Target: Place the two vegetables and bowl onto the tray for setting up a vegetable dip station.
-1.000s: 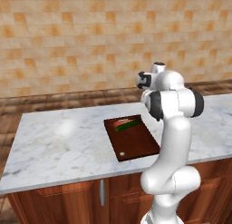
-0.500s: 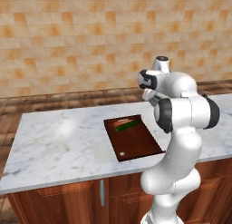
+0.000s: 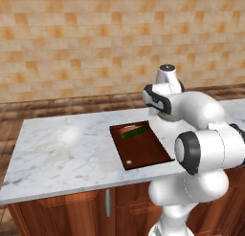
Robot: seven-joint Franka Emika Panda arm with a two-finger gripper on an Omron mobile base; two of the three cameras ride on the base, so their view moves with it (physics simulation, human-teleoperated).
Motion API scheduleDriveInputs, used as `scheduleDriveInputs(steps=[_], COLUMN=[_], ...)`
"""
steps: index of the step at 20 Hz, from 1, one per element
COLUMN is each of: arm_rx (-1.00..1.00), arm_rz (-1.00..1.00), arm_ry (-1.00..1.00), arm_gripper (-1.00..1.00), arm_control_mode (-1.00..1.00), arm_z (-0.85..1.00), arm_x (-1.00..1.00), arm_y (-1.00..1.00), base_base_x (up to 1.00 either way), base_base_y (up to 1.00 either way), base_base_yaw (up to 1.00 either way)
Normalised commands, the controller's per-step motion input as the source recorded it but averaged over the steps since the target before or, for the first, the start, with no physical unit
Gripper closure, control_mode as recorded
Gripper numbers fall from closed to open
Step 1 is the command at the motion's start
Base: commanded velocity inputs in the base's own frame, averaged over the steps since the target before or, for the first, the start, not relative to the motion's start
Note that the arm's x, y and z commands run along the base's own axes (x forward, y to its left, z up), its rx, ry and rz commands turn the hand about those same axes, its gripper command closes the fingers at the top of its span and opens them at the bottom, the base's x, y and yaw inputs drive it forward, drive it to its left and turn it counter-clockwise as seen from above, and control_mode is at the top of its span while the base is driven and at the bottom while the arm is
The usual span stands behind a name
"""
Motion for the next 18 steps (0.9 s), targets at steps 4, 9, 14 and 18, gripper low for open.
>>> scheduleDriveInputs(steps=[4,9,14,18], arm_rx=[-0.06,-0.02,0.00,0.00], arm_rz=[0.14,0.15,0.09,0.06], arm_ry=[0.02,0.07,0.13,0.11], arm_gripper=[1.00,1.00,1.00,1.00], arm_control_mode=[-1.00,-1.00,-1.00,-1.00], arm_z=[0.00,0.00,-0.02,-0.14], arm_x=[-0.32,-0.18,-0.17,-0.14], arm_y=[0.63,0.52,0.37,0.23], base_base_x=[0.00,0.00,0.00,0.00], base_base_y=[0.00,0.00,0.00,0.00], base_base_yaw=[0.00,0.00,0.00,0.00])
